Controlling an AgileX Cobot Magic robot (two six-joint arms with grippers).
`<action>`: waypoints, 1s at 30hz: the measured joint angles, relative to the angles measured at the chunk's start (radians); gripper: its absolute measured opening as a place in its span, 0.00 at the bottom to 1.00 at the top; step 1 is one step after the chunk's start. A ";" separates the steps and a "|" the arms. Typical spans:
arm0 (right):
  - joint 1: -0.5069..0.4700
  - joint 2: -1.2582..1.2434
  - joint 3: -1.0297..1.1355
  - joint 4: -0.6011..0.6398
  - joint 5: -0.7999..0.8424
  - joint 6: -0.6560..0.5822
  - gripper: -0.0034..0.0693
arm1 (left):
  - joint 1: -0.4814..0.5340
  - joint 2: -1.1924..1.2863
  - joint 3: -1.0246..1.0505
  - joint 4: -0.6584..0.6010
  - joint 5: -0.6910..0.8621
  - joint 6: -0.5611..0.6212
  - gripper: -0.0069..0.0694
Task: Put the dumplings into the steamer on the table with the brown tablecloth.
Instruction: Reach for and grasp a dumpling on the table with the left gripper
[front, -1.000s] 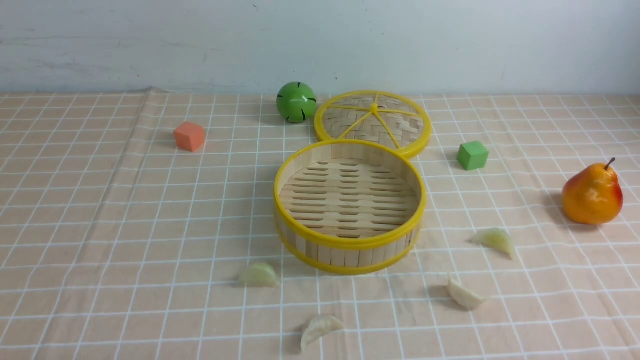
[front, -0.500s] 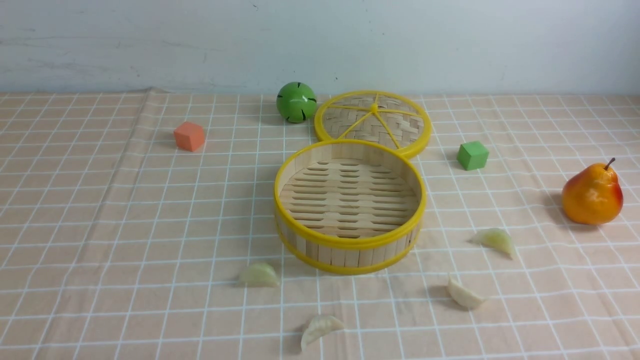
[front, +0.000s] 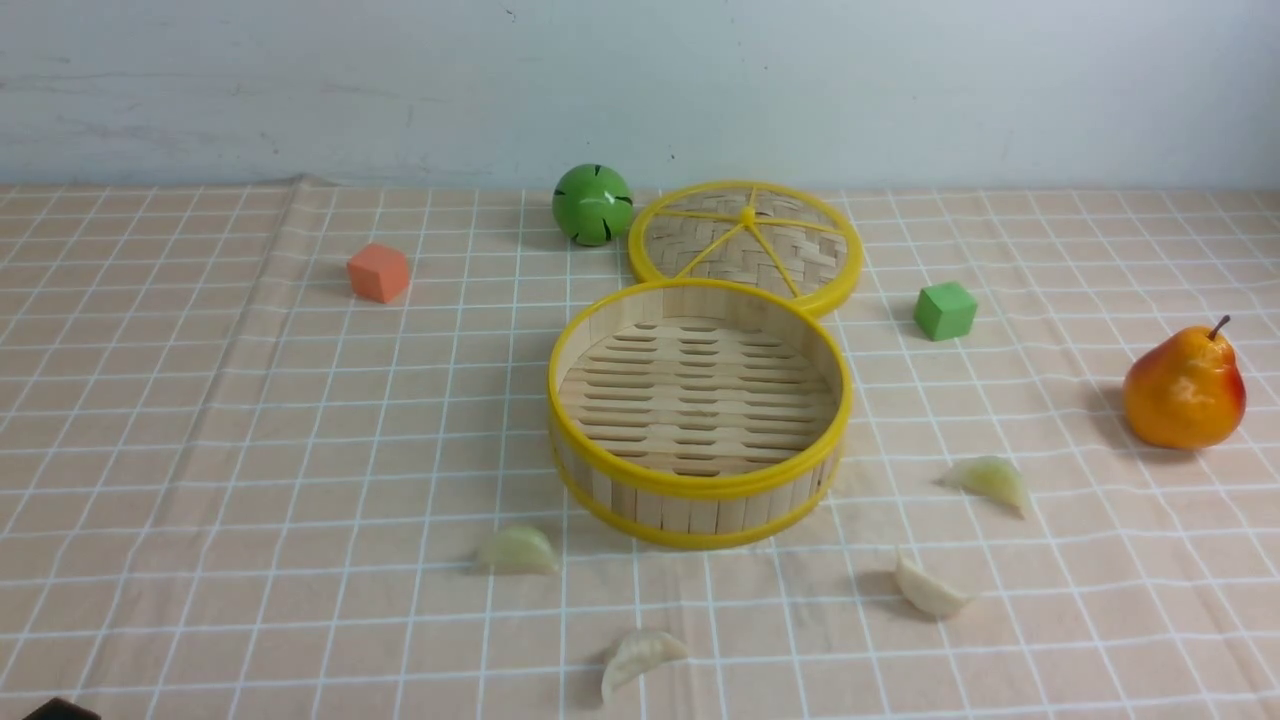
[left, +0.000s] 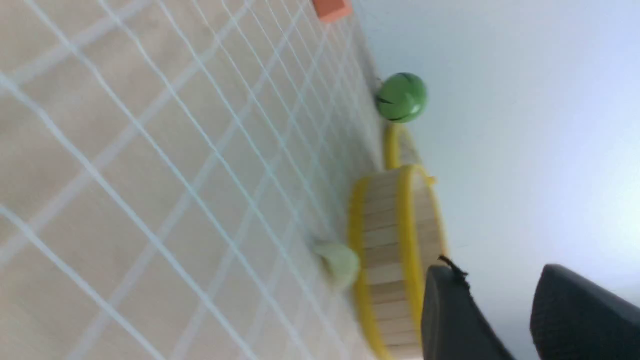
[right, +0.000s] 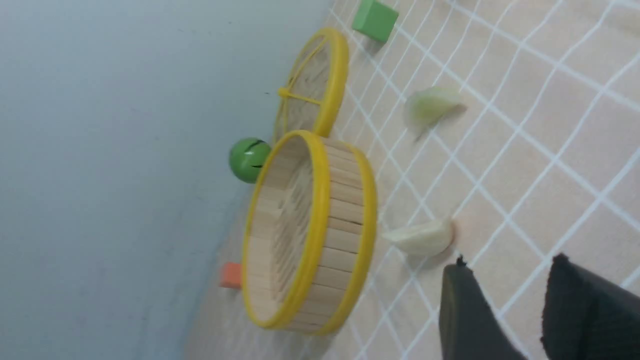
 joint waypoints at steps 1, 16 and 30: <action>0.000 0.000 0.000 0.011 -0.001 0.006 0.38 | 0.000 0.000 0.000 -0.027 -0.003 -0.008 0.40; 0.000 0.015 -0.086 -0.055 0.095 -0.212 0.30 | 0.000 0.006 -0.209 -0.072 0.153 0.310 0.38; 0.032 0.750 -0.764 -0.170 0.475 -0.872 0.02 | -0.051 0.735 -0.809 0.413 0.751 0.663 0.07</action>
